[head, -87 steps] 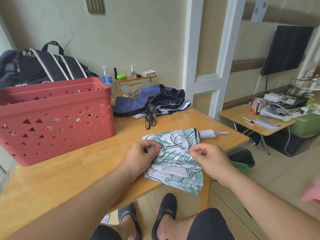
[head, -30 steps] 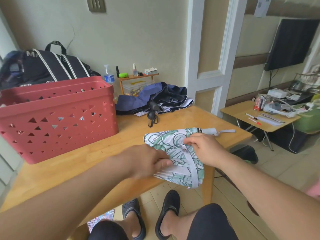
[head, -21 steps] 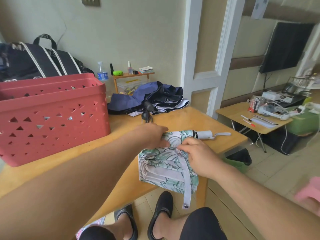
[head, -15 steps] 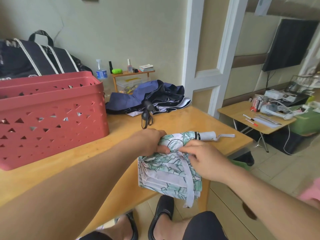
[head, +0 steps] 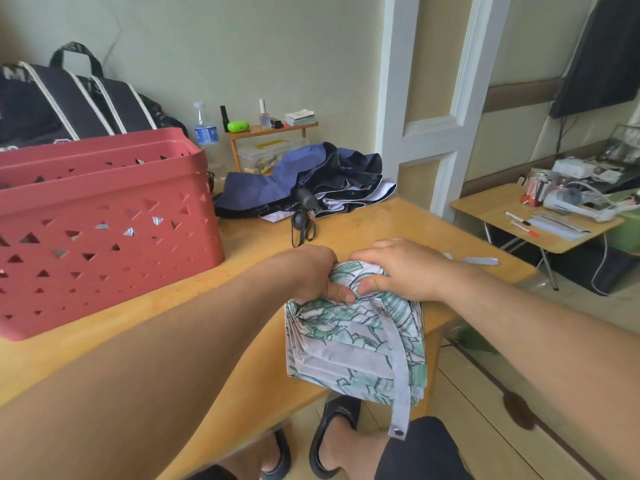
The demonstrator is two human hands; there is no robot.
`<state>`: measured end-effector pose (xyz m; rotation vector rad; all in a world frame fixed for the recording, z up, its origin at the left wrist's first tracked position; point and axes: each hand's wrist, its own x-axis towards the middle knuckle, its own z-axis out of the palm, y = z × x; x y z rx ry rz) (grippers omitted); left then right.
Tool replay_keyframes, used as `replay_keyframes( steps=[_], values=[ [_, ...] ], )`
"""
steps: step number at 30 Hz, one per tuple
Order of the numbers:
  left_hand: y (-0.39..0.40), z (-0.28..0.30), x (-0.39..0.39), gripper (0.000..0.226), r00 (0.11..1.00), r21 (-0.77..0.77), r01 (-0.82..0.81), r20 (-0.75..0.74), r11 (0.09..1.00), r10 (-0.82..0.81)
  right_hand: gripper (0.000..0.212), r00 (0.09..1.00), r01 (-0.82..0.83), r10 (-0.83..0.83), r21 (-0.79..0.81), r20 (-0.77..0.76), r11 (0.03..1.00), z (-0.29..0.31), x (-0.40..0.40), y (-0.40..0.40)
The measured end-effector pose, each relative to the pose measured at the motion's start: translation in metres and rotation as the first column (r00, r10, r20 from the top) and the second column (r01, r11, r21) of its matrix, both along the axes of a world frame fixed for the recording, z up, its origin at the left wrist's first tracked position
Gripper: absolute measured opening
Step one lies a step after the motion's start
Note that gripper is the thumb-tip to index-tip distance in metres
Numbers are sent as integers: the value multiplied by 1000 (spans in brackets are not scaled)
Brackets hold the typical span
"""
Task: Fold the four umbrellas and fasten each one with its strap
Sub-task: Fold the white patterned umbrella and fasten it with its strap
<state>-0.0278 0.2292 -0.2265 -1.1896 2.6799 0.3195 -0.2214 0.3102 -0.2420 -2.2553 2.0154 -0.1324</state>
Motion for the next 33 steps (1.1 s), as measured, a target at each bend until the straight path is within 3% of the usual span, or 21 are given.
replay_keyframes(
  steps=[5, 9, 16, 20, 25, 29, 33],
  values=[
    [5, 8, -1, 69, 999, -5, 28, 31, 1000, -28, 61, 1000, -8, 10, 62, -28, 998, 6, -4, 2],
    [17, 14, -1, 62, 995, -99, 57, 86, 993, -49, 58, 991, 15, -1, 101, -134, 995, 22, 1, 13],
    [47, 53, 26, 58, 994, -296, 110, 54, 949, -99, 56, 963, -58, 41, -54, -266, 997, 65, 24, 46],
    [76, 101, 57, 68, 995, -374, 99, 57, 922, -83, 49, 973, -115, 75, -173, -219, 978, 104, 51, 70],
    [124, 156, 106, 64, 999, -460, 47, 40, 887, -32, 34, 982, -145, 103, -281, -158, 949, 156, 97, 106],
    [156, 170, 140, 63, 999, -517, -27, 10, 855, 38, 28, 968, -215, 171, -260, -183, 941, 178, 126, 130],
    [173, 169, 160, 59, 997, -575, -67, -7, 815, 77, 45, 943, -241, 163, -256, -290, 936, 182, 148, 142]
  ],
)
